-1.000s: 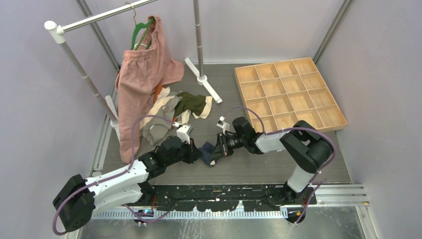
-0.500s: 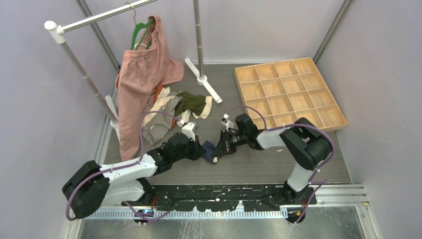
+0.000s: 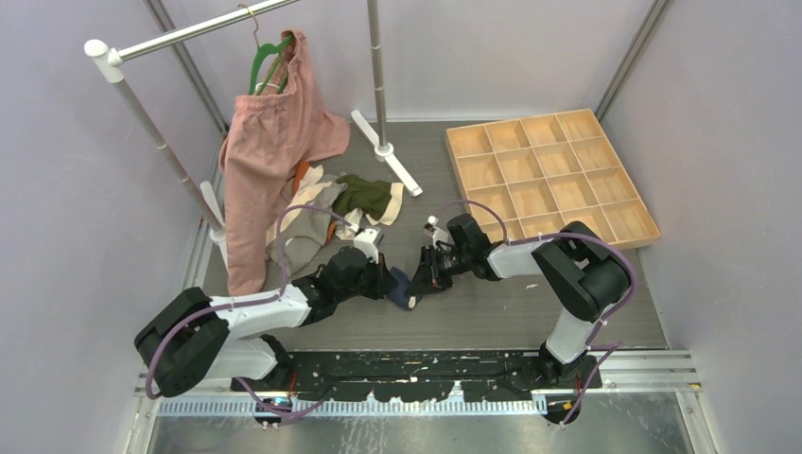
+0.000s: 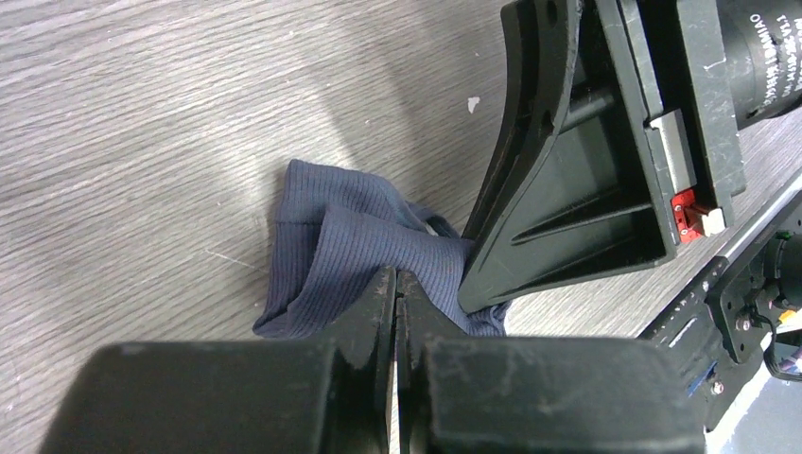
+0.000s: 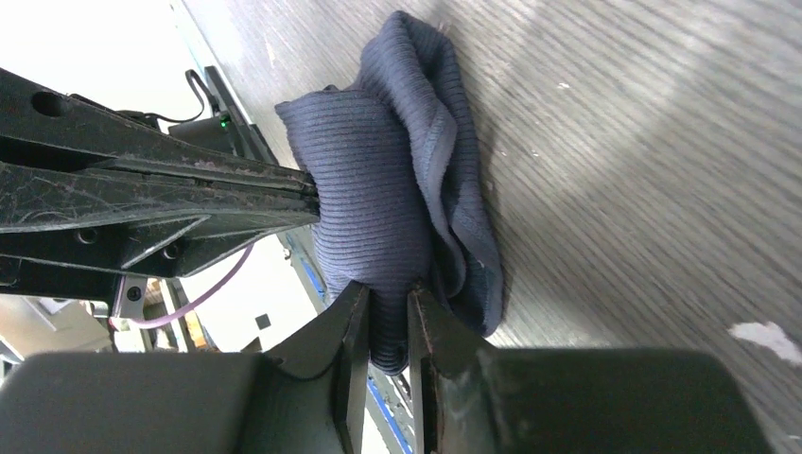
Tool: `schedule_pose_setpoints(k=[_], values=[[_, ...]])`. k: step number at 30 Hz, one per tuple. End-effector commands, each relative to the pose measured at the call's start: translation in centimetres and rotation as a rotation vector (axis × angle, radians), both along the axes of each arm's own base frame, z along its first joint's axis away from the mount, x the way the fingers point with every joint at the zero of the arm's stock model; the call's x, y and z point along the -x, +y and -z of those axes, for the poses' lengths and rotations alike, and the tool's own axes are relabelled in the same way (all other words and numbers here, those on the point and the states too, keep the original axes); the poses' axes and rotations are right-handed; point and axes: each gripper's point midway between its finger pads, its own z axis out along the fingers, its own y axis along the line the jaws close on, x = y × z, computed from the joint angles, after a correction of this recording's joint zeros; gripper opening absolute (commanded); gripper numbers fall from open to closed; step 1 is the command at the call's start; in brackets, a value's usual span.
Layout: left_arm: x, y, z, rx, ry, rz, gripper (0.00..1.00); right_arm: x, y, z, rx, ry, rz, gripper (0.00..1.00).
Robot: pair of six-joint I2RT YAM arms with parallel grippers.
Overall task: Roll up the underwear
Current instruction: Roll the underwear to the center of the board.
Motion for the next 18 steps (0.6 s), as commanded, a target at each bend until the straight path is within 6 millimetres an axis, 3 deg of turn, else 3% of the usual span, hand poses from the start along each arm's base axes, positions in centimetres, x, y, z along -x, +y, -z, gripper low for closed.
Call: schedule_pose_setpoints(k=[1, 8, 18], values=[[-1.2, -1.1, -0.2, 0.011, -0.031, 0.004, 0.01, -1.2, -1.0, 1.6, 0.104, -0.032, 0.055, 0.26], [-0.4, 0.1, 3.1, -0.021, 0.034, -0.036, 0.01, -1.8, -2.5, 1.3, 0.201, -0.108, 0.064, 0.37], [0.4, 0.5, 4.6, -0.023, 0.060, -0.034, 0.01, -4.6, -4.6, -3.1, 0.290, -0.361, 0.139, 0.53]])
